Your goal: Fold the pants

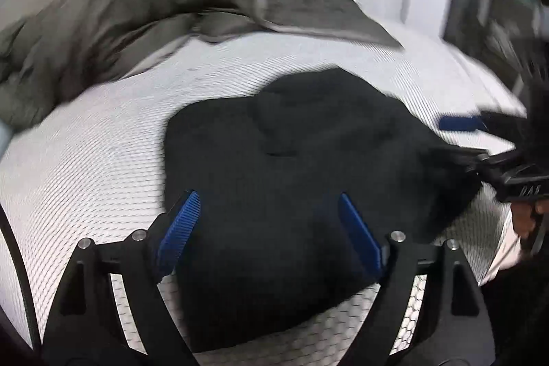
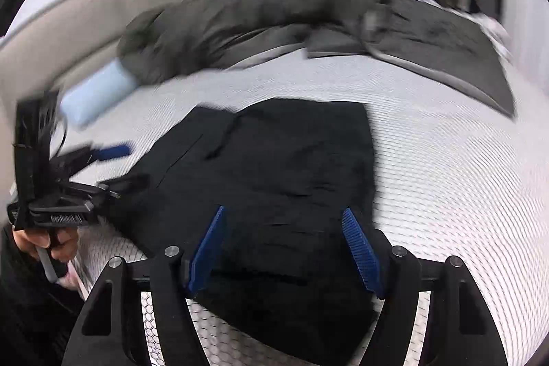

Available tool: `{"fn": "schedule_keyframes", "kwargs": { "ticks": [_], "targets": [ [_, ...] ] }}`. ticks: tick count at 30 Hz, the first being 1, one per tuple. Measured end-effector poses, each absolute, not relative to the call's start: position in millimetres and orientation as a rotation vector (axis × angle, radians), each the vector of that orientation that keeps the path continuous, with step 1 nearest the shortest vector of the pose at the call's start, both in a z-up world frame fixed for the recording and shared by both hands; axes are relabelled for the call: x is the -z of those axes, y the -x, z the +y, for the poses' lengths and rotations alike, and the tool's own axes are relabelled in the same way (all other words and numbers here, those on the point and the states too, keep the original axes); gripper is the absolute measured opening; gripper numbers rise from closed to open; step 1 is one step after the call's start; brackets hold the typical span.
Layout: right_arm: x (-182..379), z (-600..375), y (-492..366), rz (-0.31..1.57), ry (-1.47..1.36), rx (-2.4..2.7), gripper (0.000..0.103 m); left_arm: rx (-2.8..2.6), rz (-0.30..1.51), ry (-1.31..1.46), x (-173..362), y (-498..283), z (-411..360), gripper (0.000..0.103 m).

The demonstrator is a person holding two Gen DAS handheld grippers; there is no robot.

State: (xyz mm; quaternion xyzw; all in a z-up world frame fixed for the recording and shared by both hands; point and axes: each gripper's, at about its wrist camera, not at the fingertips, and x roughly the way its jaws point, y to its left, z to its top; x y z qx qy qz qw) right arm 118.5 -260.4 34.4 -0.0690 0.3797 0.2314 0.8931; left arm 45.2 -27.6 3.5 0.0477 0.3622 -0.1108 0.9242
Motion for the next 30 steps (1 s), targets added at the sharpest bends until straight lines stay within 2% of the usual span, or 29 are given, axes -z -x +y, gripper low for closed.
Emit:
{"fn": "schedule_keyframes", "kwargs": {
  "ticks": [1, 4, 7, 11, 17, 19, 20, 22, 23, 25, 30],
  "targets": [
    [-29.2, -249.4, -117.1, 0.802, 0.182, -0.497, 0.059, 0.25, 0.759, -0.12, 3.3, -46.3, -38.7, 0.081],
    [-0.7, -230.8, -118.3, 0.869, 0.327, -0.467, 0.051, 0.26, 0.783, -0.167, 20.6, -57.1, -57.5, 0.081],
    [1.7, -239.1, -111.0, 0.866, 0.396, -0.417, 0.05, 0.247, 0.755, -0.204, 28.5, -55.0, -65.0, 0.082],
    [1.6, -272.4, -108.5, 0.93, 0.24, -0.443, 0.051, 0.247, 0.761, -0.2, 32.8, -54.1, -64.0, 0.082],
    [-9.4, -282.2, -110.1, 0.932, 0.126, -0.472, 0.05, 0.239, 0.763, -0.195, 39.3, -58.6, -57.5, 0.083],
    [-4.7, -280.5, -113.2, 0.954, 0.126, -0.467, 0.039, 0.239, 0.763, -0.2, 38.4, -59.6, -56.5, 0.084],
    [-4.9, -277.9, -112.4, 0.951, 0.136, -0.458, 0.037, 0.237, 0.763, -0.203, 38.4, -58.7, -57.1, 0.084],
    [-18.3, -275.0, -105.1, 0.887, 0.141, -0.461, 0.018, 0.232, 0.767, -0.195, 38.8, -59.7, -57.1, 0.084],
    [-25.8, -276.3, -101.6, 0.87, 0.131, -0.47, 0.013, 0.231, 0.769, -0.192, 38.5, -59.9, -56.8, 0.084],
    [-32.0, -279.2, -98.5, 0.863, 0.112, -0.478, 0.012, 0.233, 0.766, -0.19, 38.8, -60.4, -57.2, 0.085],
    [-7.3, -284.6, -110.7, 0.953, 0.111, -0.46, 0.012, 0.231, 0.771, -0.196, 40.1, -62.0, -59.1, 0.087]
  ]
}}
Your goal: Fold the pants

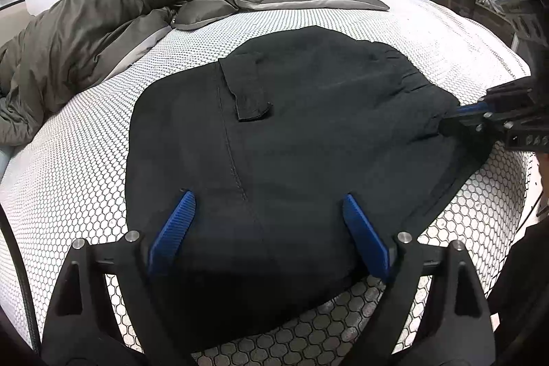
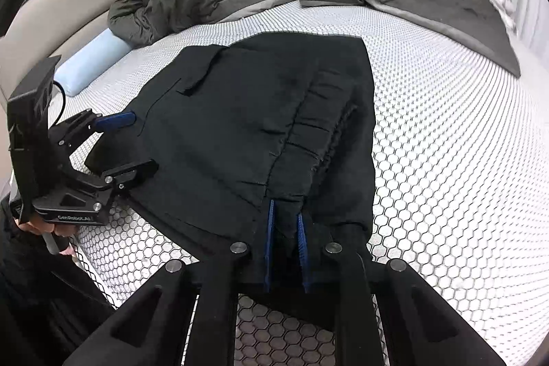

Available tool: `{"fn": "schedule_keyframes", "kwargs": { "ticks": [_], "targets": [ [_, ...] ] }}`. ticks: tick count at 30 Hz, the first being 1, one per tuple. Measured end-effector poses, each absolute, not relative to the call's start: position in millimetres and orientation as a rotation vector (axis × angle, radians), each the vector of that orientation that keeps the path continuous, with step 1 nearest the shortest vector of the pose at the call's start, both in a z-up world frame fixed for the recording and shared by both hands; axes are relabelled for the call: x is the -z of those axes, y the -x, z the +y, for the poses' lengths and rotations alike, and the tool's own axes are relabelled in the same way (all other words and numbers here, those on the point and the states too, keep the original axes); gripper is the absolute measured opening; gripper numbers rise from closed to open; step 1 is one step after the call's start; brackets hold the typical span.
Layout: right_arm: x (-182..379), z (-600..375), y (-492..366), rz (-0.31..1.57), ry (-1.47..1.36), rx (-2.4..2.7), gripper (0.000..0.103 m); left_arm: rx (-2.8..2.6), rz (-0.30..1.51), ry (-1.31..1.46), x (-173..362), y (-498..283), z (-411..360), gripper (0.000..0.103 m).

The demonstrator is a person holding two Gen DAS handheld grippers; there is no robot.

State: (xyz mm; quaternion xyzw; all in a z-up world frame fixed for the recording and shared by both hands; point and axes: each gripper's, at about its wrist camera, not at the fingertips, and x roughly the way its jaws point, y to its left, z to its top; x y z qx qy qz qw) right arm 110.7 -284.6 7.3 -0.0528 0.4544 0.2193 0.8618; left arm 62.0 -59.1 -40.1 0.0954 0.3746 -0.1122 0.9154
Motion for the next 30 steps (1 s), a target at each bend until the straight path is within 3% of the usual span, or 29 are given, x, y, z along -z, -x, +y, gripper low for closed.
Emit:
{"fn": "schedule_keyframes", "kwargs": {
  "ticks": [11, 17, 25, 28, 30],
  "targets": [
    [-41.3, -314.9, -102.2, 0.861, -0.182, -0.626, 0.011, 0.237, 0.773, -0.178, 39.7, -61.1, -56.8, 0.087],
    [-4.4, -317.6, -106.7, 1.015, -0.066, -0.457, 0.011, 0.231, 0.774, -0.19, 40.8, -61.2, -59.7, 0.088],
    [-25.1, -345.3, -93.7, 0.972, -0.09, -0.392, 0.019, 0.37, 0.726, -0.078, 12.7, -55.9, -83.0, 0.088],
    [-16.0, -355.9, -93.7, 1.009, -0.127, -0.403, 0.033, 0.413, 0.708, -0.145, 11.8, -57.4, -120.0, 0.088],
    [-6.3, -361.8, -97.3, 1.033, -0.155, -0.417, 0.033, 0.439, 0.724, -0.176, 16.0, -63.3, -143.6, 0.088]
  ]
}}
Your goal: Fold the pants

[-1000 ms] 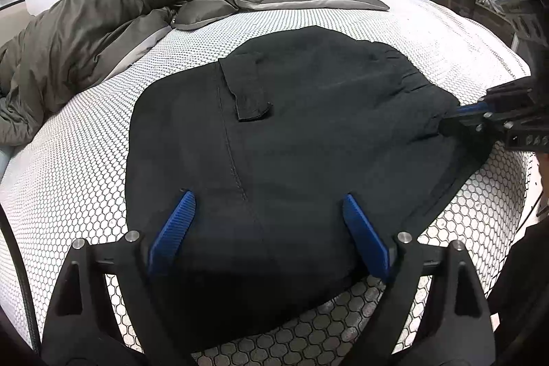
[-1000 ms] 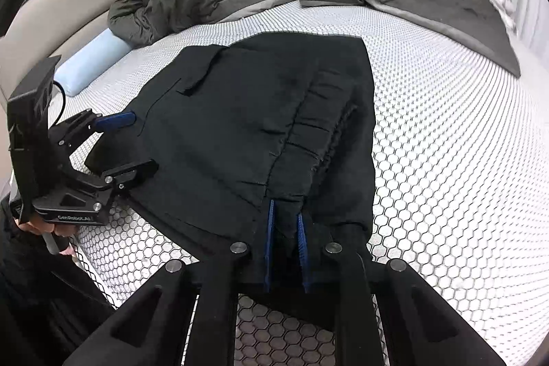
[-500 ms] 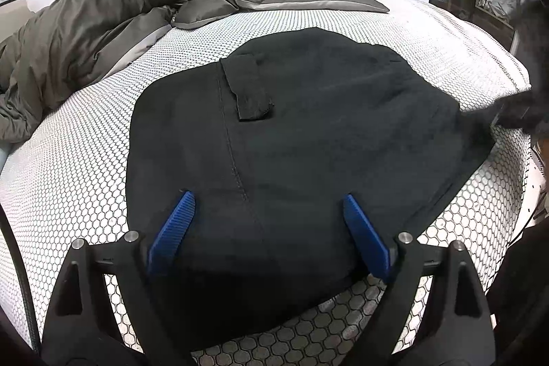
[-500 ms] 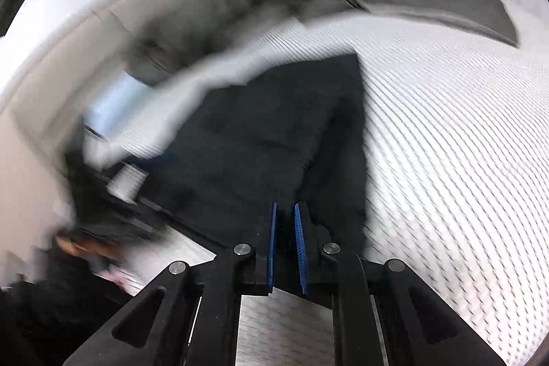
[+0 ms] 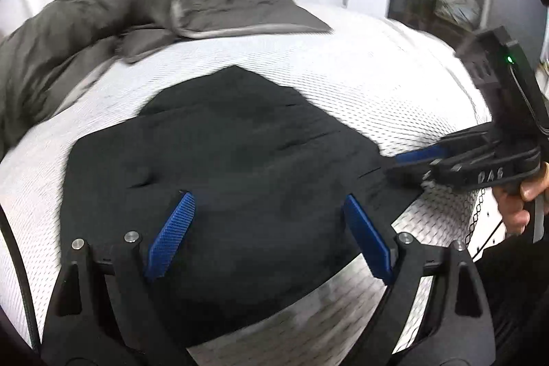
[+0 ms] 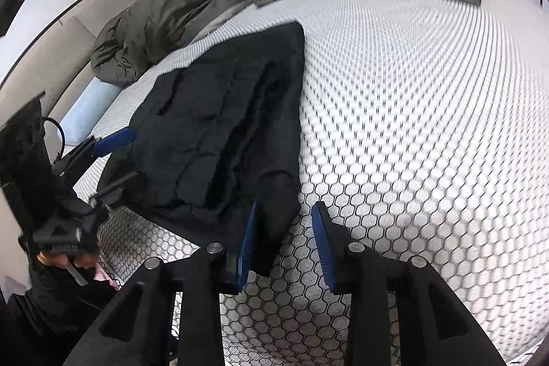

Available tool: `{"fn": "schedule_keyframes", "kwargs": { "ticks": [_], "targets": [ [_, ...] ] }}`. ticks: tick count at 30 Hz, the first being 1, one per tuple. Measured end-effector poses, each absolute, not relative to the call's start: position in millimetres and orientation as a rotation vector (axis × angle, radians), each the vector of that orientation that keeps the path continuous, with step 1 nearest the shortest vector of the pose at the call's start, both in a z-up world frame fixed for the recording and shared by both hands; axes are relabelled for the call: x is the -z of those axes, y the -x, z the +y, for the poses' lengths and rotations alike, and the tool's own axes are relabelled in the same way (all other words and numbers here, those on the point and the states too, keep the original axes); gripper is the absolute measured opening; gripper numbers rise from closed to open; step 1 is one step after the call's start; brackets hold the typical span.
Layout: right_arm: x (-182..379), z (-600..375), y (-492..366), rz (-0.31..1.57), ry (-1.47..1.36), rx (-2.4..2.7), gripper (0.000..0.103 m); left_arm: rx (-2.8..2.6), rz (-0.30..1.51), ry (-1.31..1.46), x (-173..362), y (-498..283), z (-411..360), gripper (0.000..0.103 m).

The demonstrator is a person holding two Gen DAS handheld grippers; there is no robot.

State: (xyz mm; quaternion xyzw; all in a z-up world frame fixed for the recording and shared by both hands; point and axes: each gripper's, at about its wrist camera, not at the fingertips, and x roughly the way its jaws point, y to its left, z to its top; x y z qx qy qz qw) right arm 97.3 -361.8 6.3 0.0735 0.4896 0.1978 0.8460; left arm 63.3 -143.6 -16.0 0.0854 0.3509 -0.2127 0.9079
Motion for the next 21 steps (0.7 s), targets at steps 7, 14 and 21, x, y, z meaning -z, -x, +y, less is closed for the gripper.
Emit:
{"fn": "schedule_keyframes", "kwargs": {
  "ticks": [7, 14, 21],
  "targets": [
    [-16.1, -366.5, -74.0, 0.972, -0.136, -0.494, 0.002, 0.427, 0.814, -0.123, 34.9, -90.6, -172.9, 0.092],
    [-13.3, -386.9, -61.2, 0.975, -0.179, -0.506, 0.021, 0.438, 0.795, -0.094, 30.6, -90.0, -169.8, 0.093],
    [2.2, -373.1, -82.3, 1.014, -0.226, -0.502, 0.026, 0.384, 0.832, -0.134, 31.9, -121.2, -190.5, 0.092]
  ]
}}
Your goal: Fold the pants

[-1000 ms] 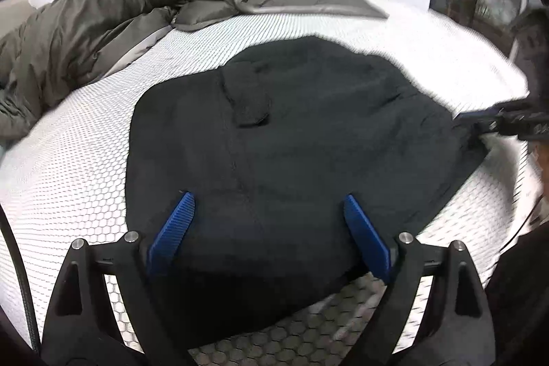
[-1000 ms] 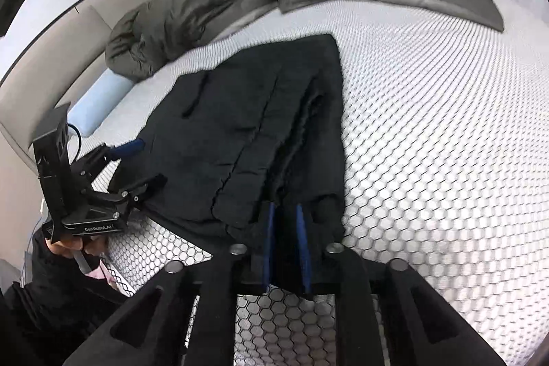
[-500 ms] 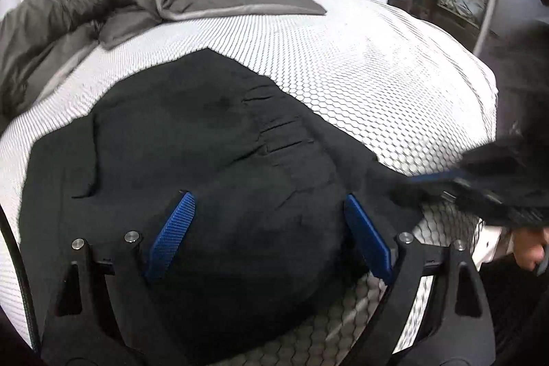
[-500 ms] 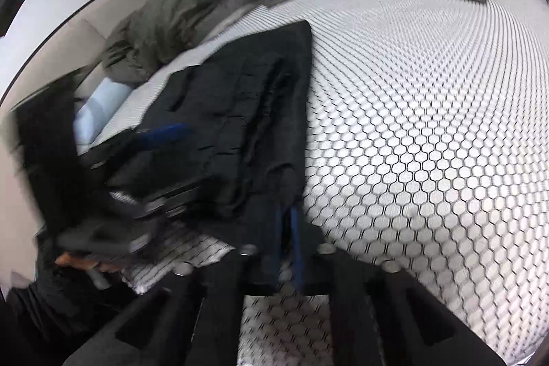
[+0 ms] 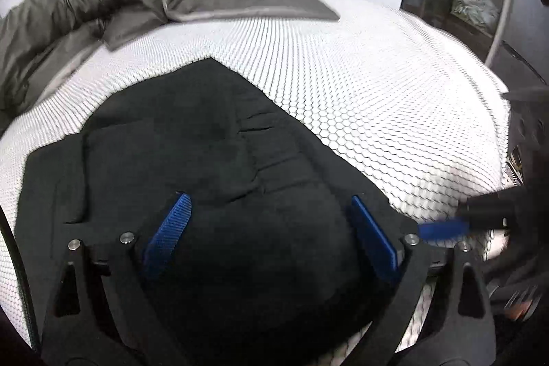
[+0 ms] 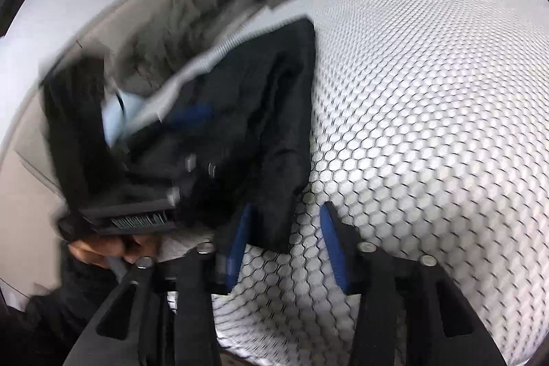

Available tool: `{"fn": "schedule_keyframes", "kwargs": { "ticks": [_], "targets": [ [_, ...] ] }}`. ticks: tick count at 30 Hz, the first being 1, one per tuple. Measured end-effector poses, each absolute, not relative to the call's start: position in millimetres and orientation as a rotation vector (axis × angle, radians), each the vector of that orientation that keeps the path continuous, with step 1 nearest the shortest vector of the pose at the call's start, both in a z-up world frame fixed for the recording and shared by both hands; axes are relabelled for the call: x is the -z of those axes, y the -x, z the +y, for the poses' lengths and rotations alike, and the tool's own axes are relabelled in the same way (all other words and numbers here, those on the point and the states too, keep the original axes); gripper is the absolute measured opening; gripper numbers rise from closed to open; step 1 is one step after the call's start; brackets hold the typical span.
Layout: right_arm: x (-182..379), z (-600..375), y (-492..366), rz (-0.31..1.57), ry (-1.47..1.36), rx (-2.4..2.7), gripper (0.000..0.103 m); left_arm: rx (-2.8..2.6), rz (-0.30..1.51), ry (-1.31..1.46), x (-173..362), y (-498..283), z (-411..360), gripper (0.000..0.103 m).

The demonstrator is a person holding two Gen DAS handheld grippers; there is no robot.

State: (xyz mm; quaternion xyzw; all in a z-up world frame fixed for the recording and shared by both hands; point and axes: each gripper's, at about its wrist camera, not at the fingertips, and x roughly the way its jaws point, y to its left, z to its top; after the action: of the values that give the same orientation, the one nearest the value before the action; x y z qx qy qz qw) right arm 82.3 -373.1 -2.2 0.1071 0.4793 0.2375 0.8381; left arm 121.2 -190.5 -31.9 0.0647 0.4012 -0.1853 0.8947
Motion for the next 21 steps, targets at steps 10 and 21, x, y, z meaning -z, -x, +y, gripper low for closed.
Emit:
{"fn": "schedule_keyframes", "kwargs": {
  "ticks": [10, 21],
  "targets": [
    [6.1, -365.7, -53.6, 1.015, -0.156, -0.552, 0.002, 0.351, 0.863, -0.149, 46.5, -138.3, -200.5, 0.092],
    [-44.4, -401.0, -42.6, 0.777, -0.213, -0.411, 0.076, 0.322, 0.648, -0.186, -0.6, -43.4, -135.9, 0.099]
  ]
}}
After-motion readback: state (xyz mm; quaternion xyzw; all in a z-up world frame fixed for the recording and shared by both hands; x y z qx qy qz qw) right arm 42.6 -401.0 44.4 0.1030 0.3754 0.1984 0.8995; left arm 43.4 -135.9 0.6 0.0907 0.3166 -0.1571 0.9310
